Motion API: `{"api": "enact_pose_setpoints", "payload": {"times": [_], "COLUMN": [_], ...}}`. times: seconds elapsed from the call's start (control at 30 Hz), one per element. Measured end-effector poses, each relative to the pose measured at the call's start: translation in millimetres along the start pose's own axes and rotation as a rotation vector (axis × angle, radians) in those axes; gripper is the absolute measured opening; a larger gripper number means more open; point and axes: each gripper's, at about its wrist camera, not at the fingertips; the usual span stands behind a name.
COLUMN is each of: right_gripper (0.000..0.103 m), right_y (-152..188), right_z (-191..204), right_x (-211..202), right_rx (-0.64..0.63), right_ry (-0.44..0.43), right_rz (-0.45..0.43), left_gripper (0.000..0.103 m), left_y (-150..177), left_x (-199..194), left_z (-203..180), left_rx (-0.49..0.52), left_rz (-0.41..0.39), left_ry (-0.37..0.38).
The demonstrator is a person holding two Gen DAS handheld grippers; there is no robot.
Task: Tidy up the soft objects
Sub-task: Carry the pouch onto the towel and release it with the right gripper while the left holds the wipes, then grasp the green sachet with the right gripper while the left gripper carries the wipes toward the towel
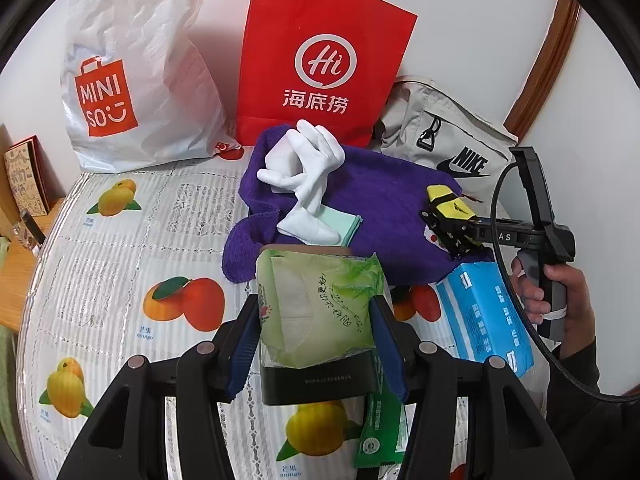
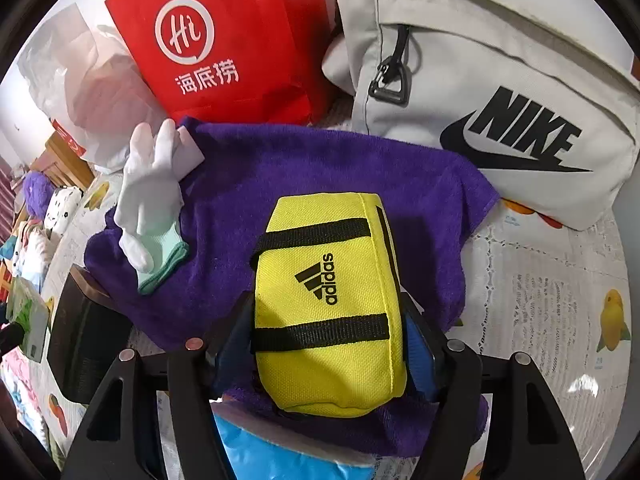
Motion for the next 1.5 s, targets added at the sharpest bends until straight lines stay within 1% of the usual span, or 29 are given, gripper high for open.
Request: {"api": "enact_pose_setpoints", "payload": {"times": [0.07,0.23,0.3,0.43,0.57,0.67,0.83,0.9,1.03,1.13,1.27,1.4,1.43,1.5], "right_gripper": [0.072,0.075,0.075,0.075,0.075,0.074,0.074,0.074,0.073,0.073,0.073,0.073,0.073,0.068], "right_y": [0,0,1,9,26,43,77,90,117,136,149,156,157,156], "right_z": [-1,-5,-7,-2,19,41,77,88,112,134,156,171,172,173], "right_x": [5,8,2,-25,-58,-75,-95,-101,-102,-99,-90,-75,-71,-64], "right_rx": [0.001,0.019,0.030,0.035,0.007,-0.013,-0.034,-0.042,-0.033,-0.057,-0.076,-0.076,-0.068,-0.041], "right_ry": [0.007,0.031,0.037,-0.008,-0.054,-0.100,-0.101,-0.100,-0.142,-0.138,-0.125,-0.069,-0.065,-0.057], "right_rz": [0.019,0.031,0.020,-0.026,-0.082,-0.091,-0.092,-0.085,-0.039,-0.012,0.017,0.048,0.056,0.075], "left_gripper": [0.052,0.052,0.052,0.052,0.052,0.052,0.052,0.052,0.052,0.052,0.052,0.052,0.052,0.052], "left_y": [0,0,0,1,4,7,18,24,29,19,-1,-19,-22,-29], "left_x": [0,0,-1,-6,-13,-18,-29,-34,-40,-40,-36,-26,-22,-15], "left_z": [1,3,2,4,8,9,10,11,14,16,15,11,11,10], "left_rx": [0.001,-0.012,-0.013,-0.016,-0.027,-0.026,-0.030,-0.029,-0.030,0.003,0.038,0.068,0.077,0.092], "left_rz": [0.000,0.000,0.003,-0.008,-0.019,-0.026,-0.035,-0.039,-0.048,-0.063,-0.095,-0.113,-0.112,-0.110], "left_ry": [0.003,0.021,0.025,0.011,-0.024,-0.048,-0.029,-0.018,-0.002,-0.007,0.023,0.048,0.050,0.056]}}
Point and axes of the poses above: each gripper's, at about its wrist camera, not at the fingertips, and x roughly the way its jaws point, z to its left, y to its underside, and after that the axes turned 9 degrees about y, right-handed
